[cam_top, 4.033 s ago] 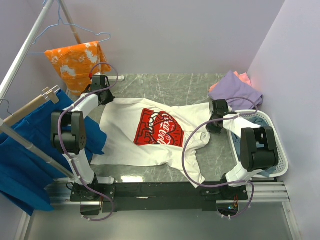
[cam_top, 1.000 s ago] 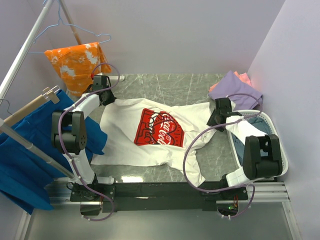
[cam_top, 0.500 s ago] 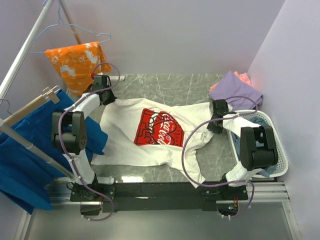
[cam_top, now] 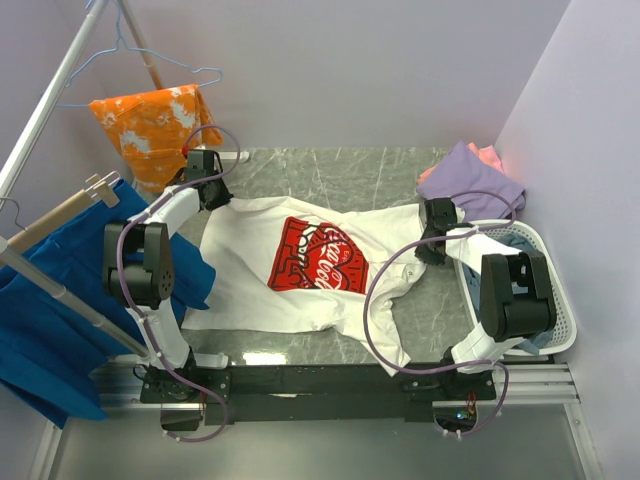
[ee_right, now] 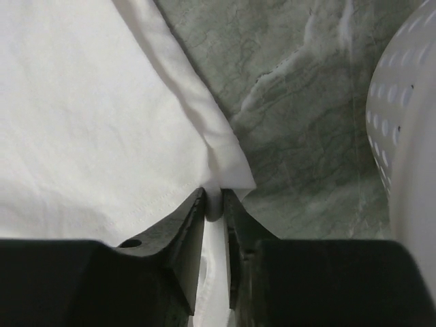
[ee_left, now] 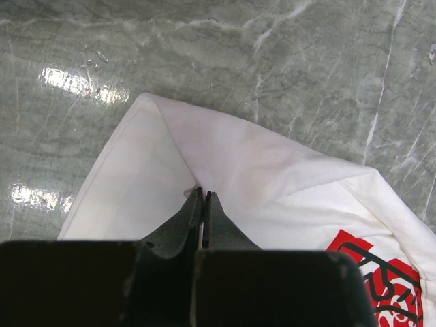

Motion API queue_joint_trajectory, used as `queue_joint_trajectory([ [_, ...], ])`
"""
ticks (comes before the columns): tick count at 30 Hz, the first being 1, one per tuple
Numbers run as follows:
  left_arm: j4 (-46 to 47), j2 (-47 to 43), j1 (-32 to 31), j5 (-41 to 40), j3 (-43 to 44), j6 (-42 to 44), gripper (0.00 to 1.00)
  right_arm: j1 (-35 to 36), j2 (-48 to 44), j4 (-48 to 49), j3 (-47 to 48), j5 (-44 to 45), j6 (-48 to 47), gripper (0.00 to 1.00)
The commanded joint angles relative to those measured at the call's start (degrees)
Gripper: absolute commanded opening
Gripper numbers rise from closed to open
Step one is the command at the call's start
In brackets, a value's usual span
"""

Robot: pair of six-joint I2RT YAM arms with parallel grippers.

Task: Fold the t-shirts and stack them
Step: Grap the side of the flattened tshirt furthest away from the robot with both arms

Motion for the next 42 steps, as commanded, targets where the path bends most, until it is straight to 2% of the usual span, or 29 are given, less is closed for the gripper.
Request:
queue_joint_trajectory([
  [1, 0.36, -0.7, -0.43, -0.09, 2.38, 0.59, 0.01, -0.29, -2.38, 0.63, 0.12, 0.59, -0.52, 0.19],
  [2, 0.36, -0.61, -0.43, -0.09, 2.38, 0.59, 0.01, -0.21, -2.29, 0.72, 0.12, 0.5, -0.43, 0.13],
  [4, 0.19, -0.61, -0.52, -0.27, 2.38, 0.59, 0.01, -0.21, -2.03, 0.72, 0.03, 0.41, -0.43, 0.09],
  [5, 0.19, -0.7, -0.52, -0.36, 2.38, 0.68, 0.01, -0.21, -1.94, 0.72, 0.03, 0.5, -0.35, 0.14],
  [6, 0.19, -0.7, -0.61, -0.44, 2.38, 0.68, 0.01, -0.21, -2.03, 0.55, 0.03, 0.85, -0.26, 0.24],
  [7, 0.19, -0.7, -0.61, -0.44, 2.29, 0.68, 0.01, -0.29, -2.12, 0.29, 0.12, 1.2, -0.34, 0.27],
  [10, 0.19, -0.7, -0.61, -0.27, 2.38, 0.68, 0.01, -0.21, -2.82, 0.11, -0.06, 1.64, -0.7, 0.21],
  [12, 0.19, -0.52, -0.61, -0.36, 2.38, 0.51, 0.01, -0.21, -3.08, 0.11, 0.12, 1.64, -0.87, 0.12],
  [14, 0.28, -0.44, -0.61, -0.18, 2.38, 0.51, 0.01, -0.21, -3.08, -0.07, 0.29, 1.73, -0.96, 0.08],
  [16, 0.28, -0.35, -0.61, -0.09, 2.46, 0.59, 0.01, -0.21, -3.17, -0.5, 0.47, 2.26, -0.61, 0.28],
  [17, 0.1, -0.26, -0.7, -0.18, 2.55, 0.68, 0.01, -0.21, -3.43, -0.59, 0.47, 2.17, -0.87, 0.32],
  [18, 0.1, -0.35, -0.7, -0.18, 2.55, 0.59, 0.01, -0.21, -3.7, -0.59, 0.3, 2.17, -0.78, 0.32],
  [19, 0.19, -0.35, -0.7, -0.18, 2.46, 0.59, 0.01, -0.29, -3.87, -0.33, 0.21, 2.08, -0.87, 0.29],
  [20, 0.19, -0.35, -0.7, -0.18, 2.46, 0.68, 0.01, -0.21, -4.05, -0.33, 0.21, 2.08, -0.87, 0.21],
  [22, 0.28, -0.35, -0.7, -0.09, 2.46, 0.68, 0.01, -0.21, -3.96, -0.51, 0.29, 1.91, -0.96, 0.2],
  [25, 0.19, -0.26, -0.7, -0.18, 2.46, 0.68, 0.01, -0.21, -3.7, -0.33, 0.3, 1.64, -1.05, 0.0],
  [31, 0.1, -0.61, -0.7, -0.44, 2.46, 0.59, 0.01, -0.12, -4.66, 0.11, 0.3, 0.94, -1.4, 0.0],
  [35, -0.16, -1.31, -0.7, -0.7, 2.38, 0.86, 0.01, -0.21, -10.18, -0.07, 0.56, -1.86, -2.01, 0.0],
  [42, -0.16, -7.2, -0.7, -2.9, 0.71, 1.03, 0.01, -0.29, -19.43, -4.81, 4.77, 0.58, -2.98, 0.0],
])
